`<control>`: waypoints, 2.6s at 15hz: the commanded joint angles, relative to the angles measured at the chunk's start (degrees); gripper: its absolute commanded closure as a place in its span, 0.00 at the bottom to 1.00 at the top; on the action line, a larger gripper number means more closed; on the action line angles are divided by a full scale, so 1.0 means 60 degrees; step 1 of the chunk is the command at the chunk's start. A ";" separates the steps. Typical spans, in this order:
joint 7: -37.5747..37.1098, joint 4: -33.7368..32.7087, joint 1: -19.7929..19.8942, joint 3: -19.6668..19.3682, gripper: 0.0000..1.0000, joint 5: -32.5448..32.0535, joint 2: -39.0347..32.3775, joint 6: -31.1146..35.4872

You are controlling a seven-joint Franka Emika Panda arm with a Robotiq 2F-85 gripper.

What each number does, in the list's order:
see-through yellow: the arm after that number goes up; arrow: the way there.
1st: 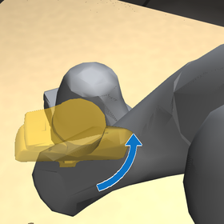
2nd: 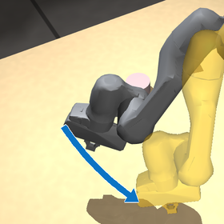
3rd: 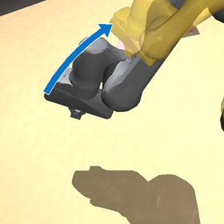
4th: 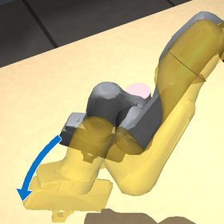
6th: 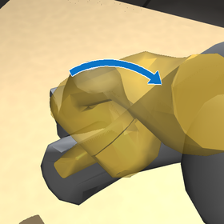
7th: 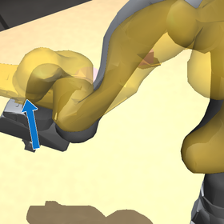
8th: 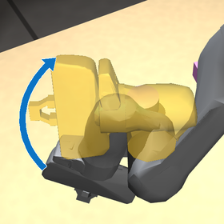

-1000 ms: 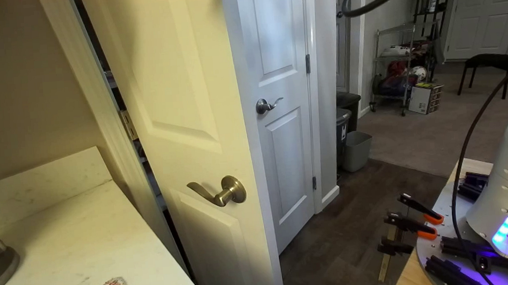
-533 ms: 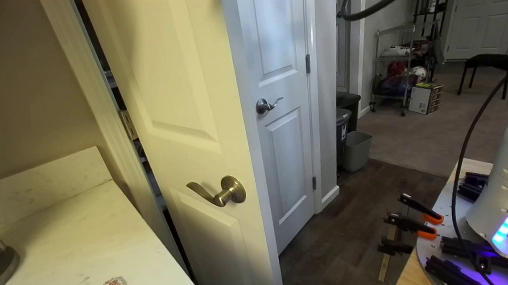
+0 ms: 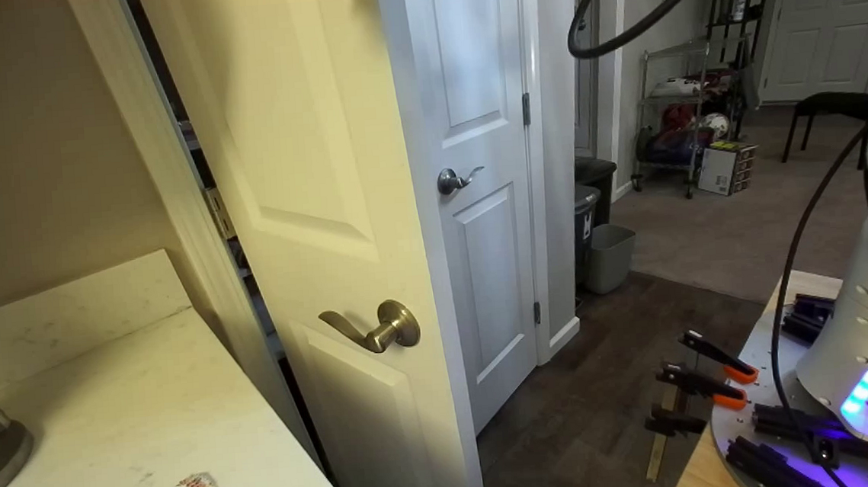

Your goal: Close the door on the right

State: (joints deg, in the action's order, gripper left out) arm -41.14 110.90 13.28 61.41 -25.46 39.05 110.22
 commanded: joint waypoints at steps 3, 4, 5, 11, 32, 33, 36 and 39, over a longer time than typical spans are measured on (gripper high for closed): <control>0.0355 0.0218 0.0337 -0.0060 0.00 -0.0974 -0.0145 -0.0595; 0.0485 0.0240 0.0321 -0.0116 0.00 -0.1117 -0.0149 -0.0727; 0.0587 0.0326 0.0233 -0.0220 0.00 -0.1279 -0.0118 -0.0861; 0.0851 0.0597 -0.0245 -0.0659 0.00 -0.2200 -0.0226 -0.1817; -0.0795 0.1454 -0.1774 -0.1881 0.00 -0.3092 -0.1472 -0.1684; -0.0820 0.1464 -0.1808 -0.2023 0.00 -0.3180 -0.1583 -0.1597; -0.0992 0.1462 -0.2017 -0.2433 0.00 -0.3513 -0.1965 -0.1544; -0.1180 0.1534 -0.2329 -0.2962 0.00 -0.3850 -0.2320 -0.1493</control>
State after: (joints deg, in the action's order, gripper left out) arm -45.62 119.04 2.39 47.24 -45.46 27.87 99.93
